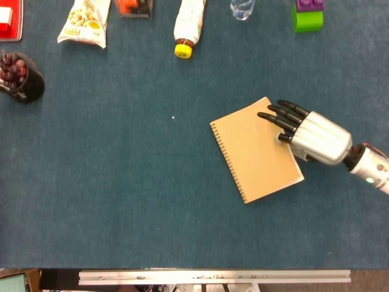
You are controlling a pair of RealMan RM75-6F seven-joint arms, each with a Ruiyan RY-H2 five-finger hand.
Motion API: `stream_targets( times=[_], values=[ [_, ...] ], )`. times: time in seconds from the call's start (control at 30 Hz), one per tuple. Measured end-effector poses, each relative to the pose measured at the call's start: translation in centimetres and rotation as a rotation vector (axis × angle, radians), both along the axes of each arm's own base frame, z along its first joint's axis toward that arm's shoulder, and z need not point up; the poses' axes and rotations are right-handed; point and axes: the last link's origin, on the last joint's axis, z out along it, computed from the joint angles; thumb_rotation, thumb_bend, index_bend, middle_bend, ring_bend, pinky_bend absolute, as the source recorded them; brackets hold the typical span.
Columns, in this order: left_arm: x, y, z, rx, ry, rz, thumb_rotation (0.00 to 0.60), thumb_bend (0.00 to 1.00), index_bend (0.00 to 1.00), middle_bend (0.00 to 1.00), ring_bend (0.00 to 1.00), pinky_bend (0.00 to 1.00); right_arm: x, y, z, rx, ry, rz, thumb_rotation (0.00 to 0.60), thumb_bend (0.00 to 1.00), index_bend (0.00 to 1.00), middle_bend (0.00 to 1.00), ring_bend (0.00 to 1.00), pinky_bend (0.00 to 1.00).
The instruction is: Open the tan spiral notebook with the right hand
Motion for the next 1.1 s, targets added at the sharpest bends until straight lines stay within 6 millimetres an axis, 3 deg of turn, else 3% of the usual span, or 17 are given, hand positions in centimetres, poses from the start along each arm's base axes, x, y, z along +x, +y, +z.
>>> stream_targets(
  times=[0.37, 0.73, 0.87, 1.1],
  values=[
    [0.9, 0.8, -0.5, -0.01, 0.005, -0.028, 0.6, 0.07, 0.38, 0.12, 0.15, 0.34, -0.3, 2.1, 4.6, -0.086, 0.018, 0.024, 0.6, 0.45, 0.52, 0.07, 0.0, 0.1],
    [1.4, 1.1, -1.1, -0.02, 0.001, -0.042, 0.6, 0.07, 0.38, 0.12, 0.15, 0.35, 1.6, 5.3, 9.7, -0.173, 0.093, 0.05, 0.6, 0.45, 0.52, 0.08, 0.0, 0.1],
    [1.3, 1.0, -1.1, -0.02, -0.005, -0.037, 0.6, 0.07, 0.38, 0.12, 0.15, 0.35, 2.0, 5.6, 9.7, -0.169, 0.117, 0.053, 0.6, 0.45, 0.52, 0.08, 0.0, 0.1],
    [1.2, 0.8, -0.8, -0.014, -0.014, -0.027, 0.6, 0.07, 0.38, 0.12, 0.15, 0.36, 1.6, 5.0, 8.0, -0.124, 0.126, 0.048, 0.6, 0.45, 0.52, 0.08, 0.0, 0.1]
  ],
)
